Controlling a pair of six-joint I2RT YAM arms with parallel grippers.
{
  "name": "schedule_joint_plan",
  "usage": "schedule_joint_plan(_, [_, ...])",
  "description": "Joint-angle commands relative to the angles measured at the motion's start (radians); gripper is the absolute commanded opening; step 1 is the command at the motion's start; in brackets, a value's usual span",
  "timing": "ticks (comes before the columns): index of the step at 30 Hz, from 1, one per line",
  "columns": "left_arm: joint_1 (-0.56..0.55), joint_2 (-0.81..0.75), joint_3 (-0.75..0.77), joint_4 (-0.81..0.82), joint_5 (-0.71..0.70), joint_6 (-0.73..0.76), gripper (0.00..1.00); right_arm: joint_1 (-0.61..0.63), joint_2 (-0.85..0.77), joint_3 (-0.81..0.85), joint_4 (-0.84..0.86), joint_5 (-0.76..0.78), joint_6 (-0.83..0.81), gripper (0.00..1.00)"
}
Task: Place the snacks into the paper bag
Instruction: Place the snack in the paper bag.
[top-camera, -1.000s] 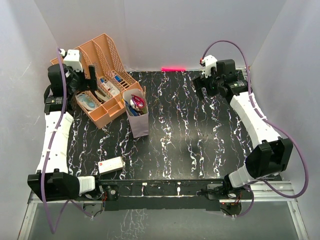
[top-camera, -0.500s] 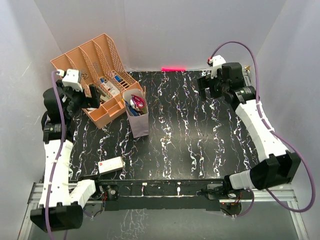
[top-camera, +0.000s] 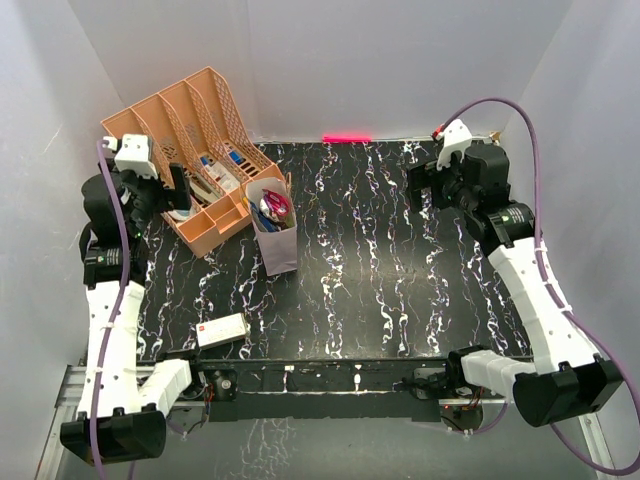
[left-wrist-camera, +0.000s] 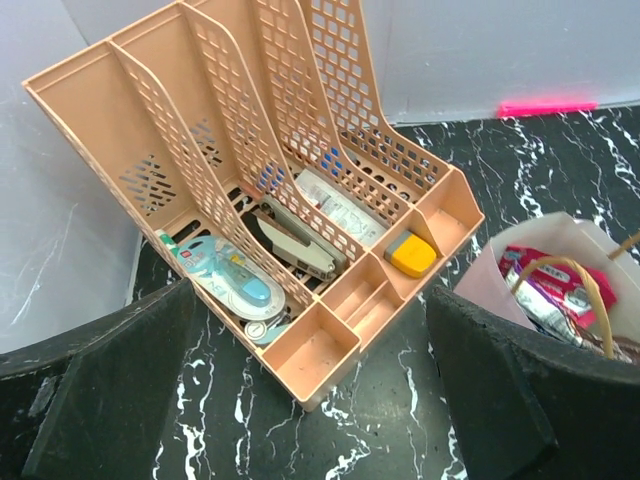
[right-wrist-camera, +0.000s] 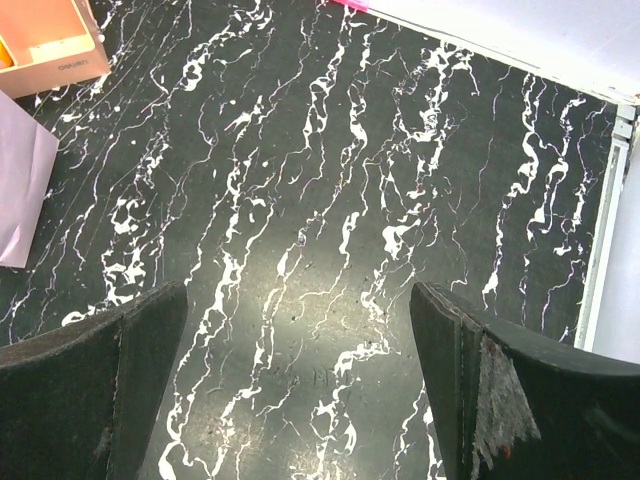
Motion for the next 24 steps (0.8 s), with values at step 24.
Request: schedule_joint_plan(24, [0.002,0.134,0.082,0.000,0.033,0.030,0.98,-0.021,-0.071,0.034,0.154,-0.061,-0.034,0.98])
